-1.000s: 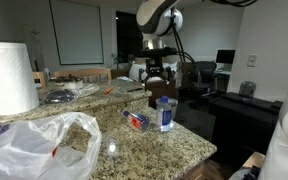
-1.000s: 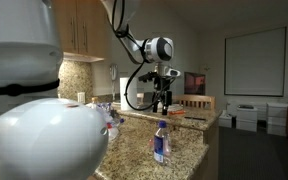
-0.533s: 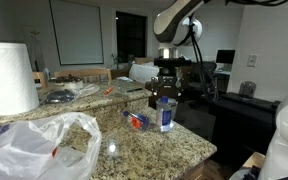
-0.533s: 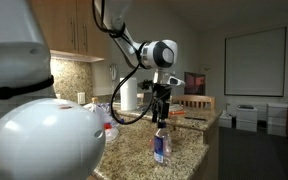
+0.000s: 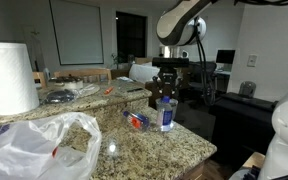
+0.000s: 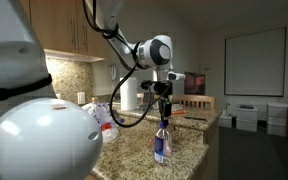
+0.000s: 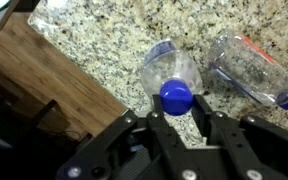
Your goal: Put the plastic bottles in the plastic bag
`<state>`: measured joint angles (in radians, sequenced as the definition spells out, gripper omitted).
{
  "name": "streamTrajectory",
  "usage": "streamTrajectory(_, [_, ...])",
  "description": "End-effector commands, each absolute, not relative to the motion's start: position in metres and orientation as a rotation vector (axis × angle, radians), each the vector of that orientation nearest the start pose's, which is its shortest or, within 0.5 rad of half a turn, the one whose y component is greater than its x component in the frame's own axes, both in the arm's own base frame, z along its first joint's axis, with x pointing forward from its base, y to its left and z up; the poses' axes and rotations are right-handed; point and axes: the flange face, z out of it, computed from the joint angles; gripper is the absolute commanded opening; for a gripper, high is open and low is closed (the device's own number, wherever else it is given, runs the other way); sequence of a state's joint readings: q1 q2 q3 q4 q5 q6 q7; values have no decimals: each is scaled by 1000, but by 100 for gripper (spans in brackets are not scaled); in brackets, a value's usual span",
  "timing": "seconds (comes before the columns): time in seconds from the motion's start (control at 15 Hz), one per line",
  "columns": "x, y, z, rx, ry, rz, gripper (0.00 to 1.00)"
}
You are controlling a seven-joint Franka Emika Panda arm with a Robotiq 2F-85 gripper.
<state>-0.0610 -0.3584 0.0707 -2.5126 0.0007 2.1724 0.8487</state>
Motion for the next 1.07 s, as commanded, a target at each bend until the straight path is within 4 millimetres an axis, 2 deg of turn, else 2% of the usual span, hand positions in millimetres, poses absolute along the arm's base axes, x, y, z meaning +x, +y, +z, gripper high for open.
streamTrajectory(0.0, [428,4,404,-2864,1298,-96,8])
streamTrajectory(0.2, [430,4,400,-2846,1298,-116,8])
streamTrajectory(0.4, [429,4,405,-2840,1286,-156,8])
streamTrajectory(0.53, [423,2,428,-2811,1238,-271,8])
streamTrajectory(0.8, [404,2,509,-2778,1079,-550,8])
streamTrajectory(0.93, [403,4,543,-2745,964,-650,8])
streamTrajectory(1.0, [411,6,552,-2720,905,-680,8])
